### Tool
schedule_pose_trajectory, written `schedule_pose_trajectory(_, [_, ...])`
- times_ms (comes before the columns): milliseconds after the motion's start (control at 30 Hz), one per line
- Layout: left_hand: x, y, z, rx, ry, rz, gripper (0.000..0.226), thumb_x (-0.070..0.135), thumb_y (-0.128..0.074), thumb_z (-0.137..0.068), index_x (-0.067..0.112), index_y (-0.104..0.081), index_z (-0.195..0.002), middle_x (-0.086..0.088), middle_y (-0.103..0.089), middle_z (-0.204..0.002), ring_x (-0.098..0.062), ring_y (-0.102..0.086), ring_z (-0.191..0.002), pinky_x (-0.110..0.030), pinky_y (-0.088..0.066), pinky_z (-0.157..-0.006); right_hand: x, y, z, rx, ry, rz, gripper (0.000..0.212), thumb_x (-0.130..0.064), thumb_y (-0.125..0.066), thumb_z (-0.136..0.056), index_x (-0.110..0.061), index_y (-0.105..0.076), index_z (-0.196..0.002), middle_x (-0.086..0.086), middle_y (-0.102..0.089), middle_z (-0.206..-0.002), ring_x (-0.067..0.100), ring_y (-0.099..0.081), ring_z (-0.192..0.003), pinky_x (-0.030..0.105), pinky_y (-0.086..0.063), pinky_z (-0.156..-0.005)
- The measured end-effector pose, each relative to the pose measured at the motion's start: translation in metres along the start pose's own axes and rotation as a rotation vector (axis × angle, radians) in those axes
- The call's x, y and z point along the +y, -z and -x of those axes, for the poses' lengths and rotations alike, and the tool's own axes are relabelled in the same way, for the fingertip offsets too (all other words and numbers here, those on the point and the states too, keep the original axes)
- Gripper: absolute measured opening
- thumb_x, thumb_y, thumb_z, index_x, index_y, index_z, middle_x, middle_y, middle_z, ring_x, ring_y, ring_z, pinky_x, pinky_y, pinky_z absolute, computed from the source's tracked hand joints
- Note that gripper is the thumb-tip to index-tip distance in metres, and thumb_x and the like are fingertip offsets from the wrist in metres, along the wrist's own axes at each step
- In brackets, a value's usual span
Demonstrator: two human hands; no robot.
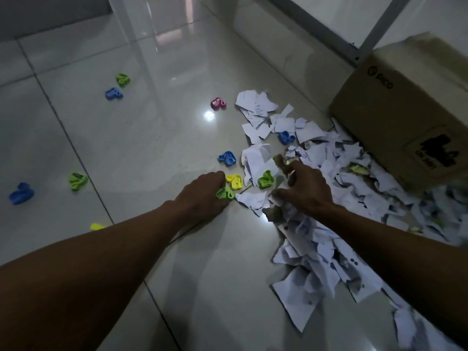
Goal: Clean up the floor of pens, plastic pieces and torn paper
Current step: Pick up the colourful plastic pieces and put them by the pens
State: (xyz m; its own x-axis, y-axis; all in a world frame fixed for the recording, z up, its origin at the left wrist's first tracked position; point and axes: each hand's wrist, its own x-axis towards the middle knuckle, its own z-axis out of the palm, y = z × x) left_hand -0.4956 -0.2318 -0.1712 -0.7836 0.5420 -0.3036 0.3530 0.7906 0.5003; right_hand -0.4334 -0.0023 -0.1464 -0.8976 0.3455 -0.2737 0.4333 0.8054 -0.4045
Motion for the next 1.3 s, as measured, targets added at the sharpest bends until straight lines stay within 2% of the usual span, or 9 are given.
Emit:
schedule_pose_trajectory(233, [-0.004, 0.007, 0.006, 0.256, 0.150, 0.195, 0.033, 0.025, -0.071, -0.069, 0.016, -0.043, -0.084, -0.003, -0.052, -0.075, -0.024, -0.049, -0.072, -0.034, -0.039, -0.057, -0.025, -0.008, -0.005, 0.136, 0.084, 0.087, 0.046, -0.049, -0.075, -0.075, -0.025, -0.064, -0.112, 0.002, -0.064, -0.114, 0.021, -0.060, -0.100, 0.038, -0.050, -0.085])
schedule_pose_trajectory(467, [0.004, 0.019, -0.011, 0.278, 0.326, 0.612, 0.034, 0.002, -0.051, -0.088, 0.023, -0.053, -0.115, -0.011, -0.054, -0.101, -0.025, -0.054, -0.080, -0.026, -0.044, -0.061, -0.033, -0.022, -0.006, 0.091, 0.031, 0.117, 0.038, -0.039, -0.080, -0.073, -0.023, -0.064, -0.103, 0.002, -0.067, -0.106, 0.024, -0.063, -0.095, 0.037, -0.050, -0.081])
schedule_pose_trajectory(567, [0.016, 0.025, -0.019, 0.266, 0.486, 0.765, 0.021, 0.004, -0.043, -0.089, 0.014, -0.060, -0.092, -0.009, -0.053, -0.080, -0.023, -0.050, -0.056, -0.023, -0.034, -0.048, -0.032, -0.020, -0.003, 0.088, 0.094, 0.114, 0.037, -0.037, -0.078, -0.075, -0.022, -0.053, -0.097, 0.000, -0.063, -0.097, 0.022, -0.061, -0.088, 0.037, -0.052, -0.077])
schedule_pose_trajectory(667, [0.026, 0.032, -0.025, 0.256, 0.623, 0.925, 0.014, 0.012, -0.059, -0.084, 0.011, -0.052, -0.072, -0.007, -0.044, -0.069, -0.023, -0.045, -0.048, -0.024, -0.029, -0.049, -0.028, -0.017, 0.000, 0.042, 0.148, 0.102, 0.031, -0.030, -0.076, -0.079, -0.022, -0.051, -0.093, 0.001, -0.064, -0.094, 0.019, -0.060, -0.083, 0.033, -0.052, -0.075])
schedule_pose_trajectory(833, [0.024, 0.014, -0.034, 0.231, 0.411, 0.557, 0.043, 0.043, -0.068, -0.083, 0.016, -0.046, -0.057, -0.002, -0.042, -0.057, -0.021, -0.045, -0.054, -0.022, -0.035, -0.049, -0.022, 0.003, -0.006, 0.056, 0.024, -0.427, 0.038, -0.019, -0.078, -0.078, -0.017, -0.064, -0.113, 0.004, -0.067, -0.108, 0.014, -0.065, -0.090, 0.032, -0.058, -0.079])
schedule_pose_trajectory(933, [0.026, 0.008, -0.036, 0.169, 0.379, 0.168, 0.053, 0.067, -0.056, -0.080, 0.014, -0.055, -0.081, -0.001, -0.049, -0.072, -0.020, -0.050, -0.070, -0.026, -0.032, -0.054, -0.022, 0.029, -0.011, 0.095, -0.206, -0.797, 0.026, -0.008, -0.066, -0.088, -0.010, -0.069, -0.114, 0.008, -0.067, -0.101, 0.012, -0.059, -0.066, 0.017, -0.048, -0.047])
schedule_pose_trajectory(1000, [0.031, 0.006, -0.034, 0.097, 0.384, 0.016, 0.067, 0.076, -0.047, -0.079, 0.013, -0.054, -0.100, -0.001, -0.051, -0.083, -0.018, -0.051, -0.076, -0.026, -0.033, -0.055, -0.022, 0.043, -0.013, 0.100, -0.355, -0.891, 0.019, -0.009, -0.062, -0.091, -0.010, -0.070, -0.108, 0.006, -0.065, -0.084, 0.011, -0.048, -0.052, 0.019, -0.034, -0.039])
schedule_pose_trajectory(1200, [0.046, 0.000, -0.033, 0.076, 0.391, -0.081, 0.077, 0.073, -0.058, -0.075, 0.012, -0.049, -0.121, -0.009, -0.057, -0.116, -0.026, -0.058, -0.103, -0.031, -0.042, -0.072, -0.014, 0.051, -0.004, 0.020, -0.540, -0.997, 0.010, -0.013, -0.058, -0.093, -0.012, -0.067, -0.089, 0.015, -0.070, -0.095, 0.013, -0.046, -0.053, 0.023, -0.031, -0.044])
schedule_pose_trajectory(1300, [0.050, 0.000, -0.036, 0.069, 0.470, 0.009, 0.074, 0.062, -0.066, -0.076, 0.012, -0.047, -0.126, -0.010, -0.055, -0.121, -0.027, -0.057, -0.108, -0.033, -0.046, -0.080, -0.006, 0.049, -0.002, -0.002, -0.547, -1.040, 0.016, -0.007, -0.055, -0.092, -0.014, -0.069, -0.097, 0.015, -0.072, -0.102, 0.015, -0.053, -0.056, 0.020, -0.032, -0.040])
